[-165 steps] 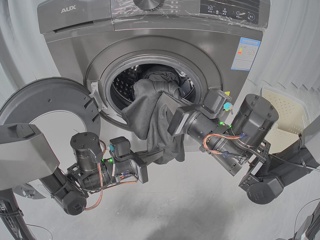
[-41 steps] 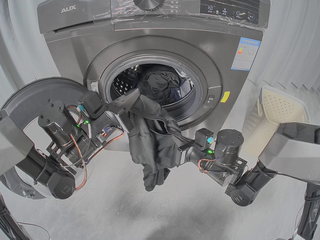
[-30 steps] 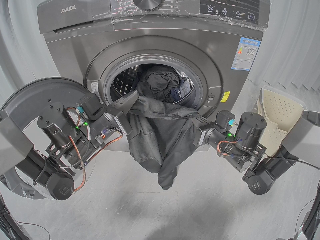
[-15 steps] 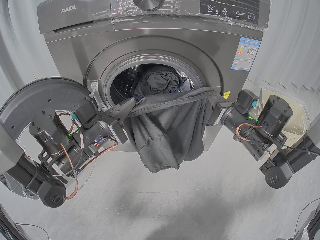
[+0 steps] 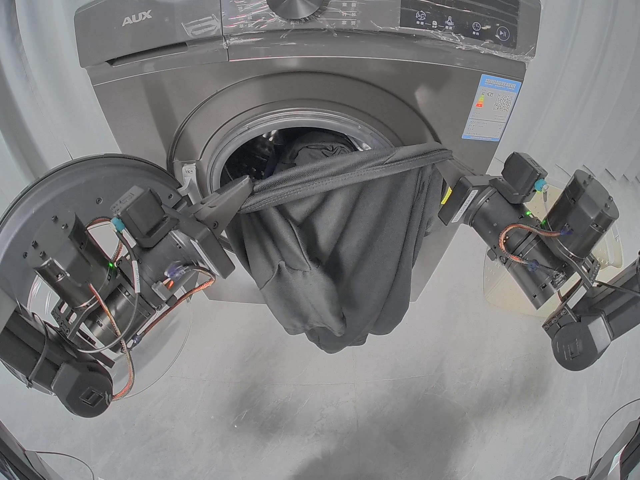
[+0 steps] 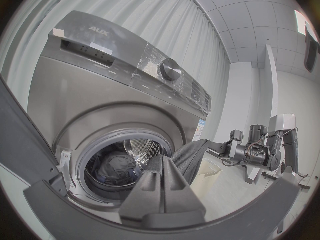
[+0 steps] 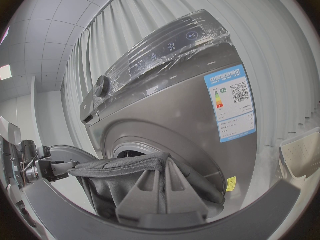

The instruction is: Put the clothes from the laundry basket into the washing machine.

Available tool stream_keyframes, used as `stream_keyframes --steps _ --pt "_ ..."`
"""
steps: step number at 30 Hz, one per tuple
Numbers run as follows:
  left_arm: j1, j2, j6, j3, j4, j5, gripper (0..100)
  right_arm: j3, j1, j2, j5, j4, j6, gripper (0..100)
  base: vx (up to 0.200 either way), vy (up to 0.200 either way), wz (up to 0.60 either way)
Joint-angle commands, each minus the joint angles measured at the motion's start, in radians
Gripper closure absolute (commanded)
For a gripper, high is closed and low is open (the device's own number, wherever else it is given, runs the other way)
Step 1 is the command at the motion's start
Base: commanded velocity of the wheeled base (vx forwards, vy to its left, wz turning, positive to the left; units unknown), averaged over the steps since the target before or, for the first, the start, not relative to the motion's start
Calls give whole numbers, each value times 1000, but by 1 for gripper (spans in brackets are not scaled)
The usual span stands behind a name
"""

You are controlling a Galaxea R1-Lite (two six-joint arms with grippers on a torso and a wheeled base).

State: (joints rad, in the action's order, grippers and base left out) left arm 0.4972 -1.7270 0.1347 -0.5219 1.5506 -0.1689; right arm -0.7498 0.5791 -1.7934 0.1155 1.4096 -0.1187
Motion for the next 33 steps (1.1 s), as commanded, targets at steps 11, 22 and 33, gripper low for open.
stream_keyframes --steps 11,22,33 --pt "-8 20 -7 -75 0 26 100 3 15 45 1 -3 2 100 0 0 0" --pt "-28 57 -6 -99 -1 26 100 3 30 48 6 -3 1 100 0 0 0" --pt "-19 60 -7 -107 -3 28 100 3 39 51 7 0 1 100 0 0 0"
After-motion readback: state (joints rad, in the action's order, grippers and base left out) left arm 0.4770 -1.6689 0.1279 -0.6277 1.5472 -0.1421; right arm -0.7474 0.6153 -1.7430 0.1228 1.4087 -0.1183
